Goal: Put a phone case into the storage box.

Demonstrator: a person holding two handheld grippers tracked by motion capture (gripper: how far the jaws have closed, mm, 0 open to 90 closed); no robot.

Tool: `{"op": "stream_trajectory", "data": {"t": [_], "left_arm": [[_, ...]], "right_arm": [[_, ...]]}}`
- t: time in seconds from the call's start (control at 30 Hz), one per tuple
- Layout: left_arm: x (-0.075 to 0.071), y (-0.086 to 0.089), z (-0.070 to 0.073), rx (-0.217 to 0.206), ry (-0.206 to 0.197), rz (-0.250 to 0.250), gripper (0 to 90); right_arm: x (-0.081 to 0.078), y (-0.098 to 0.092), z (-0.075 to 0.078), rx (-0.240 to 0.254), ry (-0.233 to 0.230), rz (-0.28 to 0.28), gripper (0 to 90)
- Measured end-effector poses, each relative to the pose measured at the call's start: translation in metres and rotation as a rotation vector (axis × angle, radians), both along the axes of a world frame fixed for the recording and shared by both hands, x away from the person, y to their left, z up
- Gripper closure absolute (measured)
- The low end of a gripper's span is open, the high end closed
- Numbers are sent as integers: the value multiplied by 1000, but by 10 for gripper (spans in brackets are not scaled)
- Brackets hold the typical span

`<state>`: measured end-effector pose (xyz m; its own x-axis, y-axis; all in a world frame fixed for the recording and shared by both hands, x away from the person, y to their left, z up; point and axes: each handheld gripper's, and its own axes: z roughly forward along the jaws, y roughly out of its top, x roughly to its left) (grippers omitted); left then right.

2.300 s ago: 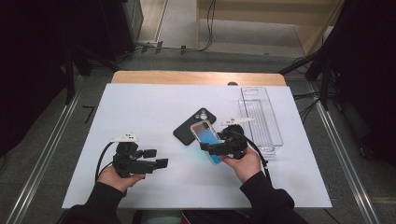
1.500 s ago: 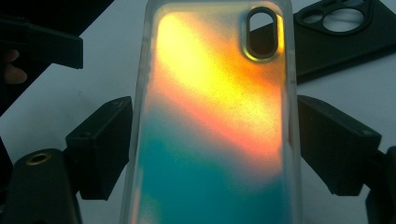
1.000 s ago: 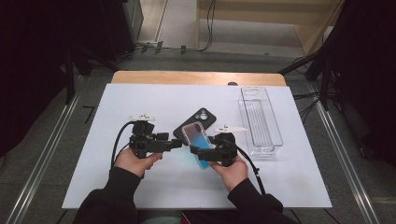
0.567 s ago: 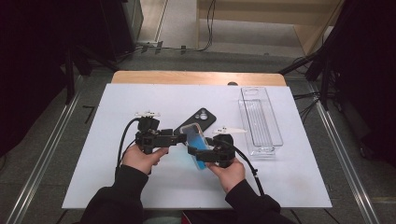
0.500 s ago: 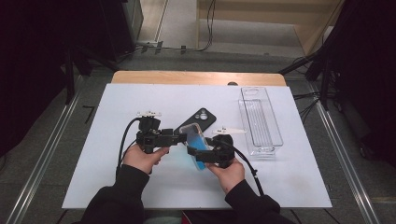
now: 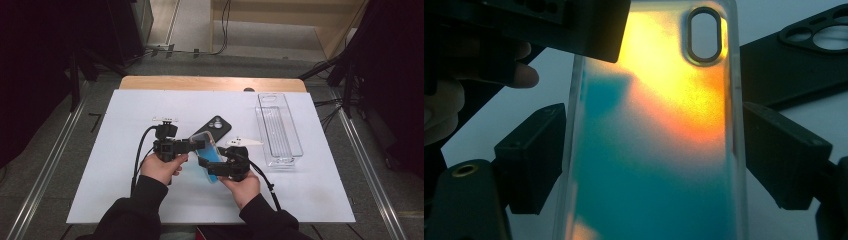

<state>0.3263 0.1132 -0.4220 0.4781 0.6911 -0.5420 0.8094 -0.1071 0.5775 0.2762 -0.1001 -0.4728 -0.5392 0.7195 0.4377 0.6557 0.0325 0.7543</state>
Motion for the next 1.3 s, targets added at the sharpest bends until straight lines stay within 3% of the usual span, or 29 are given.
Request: {"op": "stream_trajectory", "data": {"t": [0.17, 0.2, 0.33, 0.6, 0.73, 0.8, 1.0, 1.1, 1.23, 1.27, 1.3], "left_arm": [[0, 1, -3, -36, 17, 8, 580], [0, 2, -2, -49, 24, 12, 646], [0, 5, 0, -59, 7, 14, 754], [-2, 5, 2, -94, 6, 23, 793], [-8, 3, 9, -106, -39, 35, 809], [-8, 3, 10, -111, -36, 35, 811], [-6, 9, 9, -184, 9, 37, 814], [-8, 8, 11, -176, -11, 30, 813], [-10, 6, 15, -154, -39, 28, 812], [-12, 6, 18, -130, -74, 28, 812], [-12, 6, 18, -130, -74, 28, 812]], "right_arm": [[-1, 2, 0, 9, -16, 10, 142], [-2, 3, 0, 11, -25, 15, 143], [-1, 4, 0, 18, -34, 21, 142], [-1, 5, -1, 8, -65, 27, 142], [0, 4, 2, 29, -76, 30, 143], [-1, 4, 4, 29, -91, 32, 143], [1, 5, 9, 0, -106, 56, 93], [2, 7, 10, -42, -116, 98, 0], [4, 5, 12, -64, -115, 146, 0], [4, 4, 13, -69, -115, 147, 0], [4, 4, 13, -69, -115, 147, 0]]}}
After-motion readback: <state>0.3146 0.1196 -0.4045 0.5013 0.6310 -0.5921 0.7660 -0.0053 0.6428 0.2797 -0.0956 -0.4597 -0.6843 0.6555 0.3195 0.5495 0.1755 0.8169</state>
